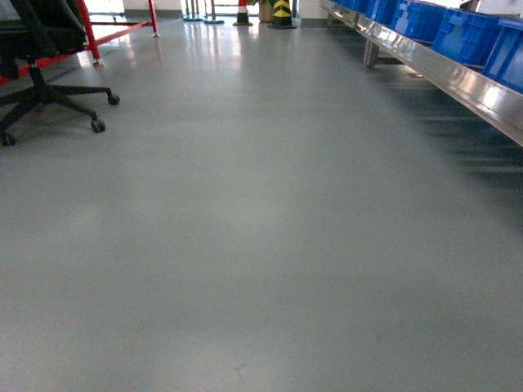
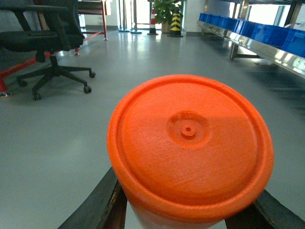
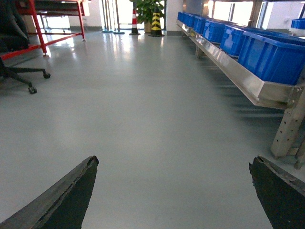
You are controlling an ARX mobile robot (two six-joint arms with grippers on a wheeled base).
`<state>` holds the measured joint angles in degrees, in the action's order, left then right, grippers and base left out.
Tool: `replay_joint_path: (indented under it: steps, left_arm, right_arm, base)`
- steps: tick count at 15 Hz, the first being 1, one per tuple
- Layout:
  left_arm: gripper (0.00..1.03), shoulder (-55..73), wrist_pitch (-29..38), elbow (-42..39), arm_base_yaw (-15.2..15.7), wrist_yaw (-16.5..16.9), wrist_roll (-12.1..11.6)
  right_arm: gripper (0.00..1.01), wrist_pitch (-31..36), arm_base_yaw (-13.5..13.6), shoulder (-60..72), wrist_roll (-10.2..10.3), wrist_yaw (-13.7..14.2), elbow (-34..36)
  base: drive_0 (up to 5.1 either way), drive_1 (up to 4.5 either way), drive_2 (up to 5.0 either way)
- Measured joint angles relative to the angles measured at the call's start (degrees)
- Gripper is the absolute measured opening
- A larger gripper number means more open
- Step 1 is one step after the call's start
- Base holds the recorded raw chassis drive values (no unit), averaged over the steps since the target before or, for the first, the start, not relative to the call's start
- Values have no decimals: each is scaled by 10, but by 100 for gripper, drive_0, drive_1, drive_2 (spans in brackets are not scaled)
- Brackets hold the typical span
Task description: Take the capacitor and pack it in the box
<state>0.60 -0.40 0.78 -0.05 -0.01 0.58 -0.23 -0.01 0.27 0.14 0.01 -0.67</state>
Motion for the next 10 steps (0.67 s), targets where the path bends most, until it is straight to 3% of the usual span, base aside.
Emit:
replay_joint_path:
  steps: [10]
  left_arm:
    - [44,0,1,0,0,0,0]
  right_arm:
    - [98,0,0,0,0,0,0]
  base:
    - [-501,240,240]
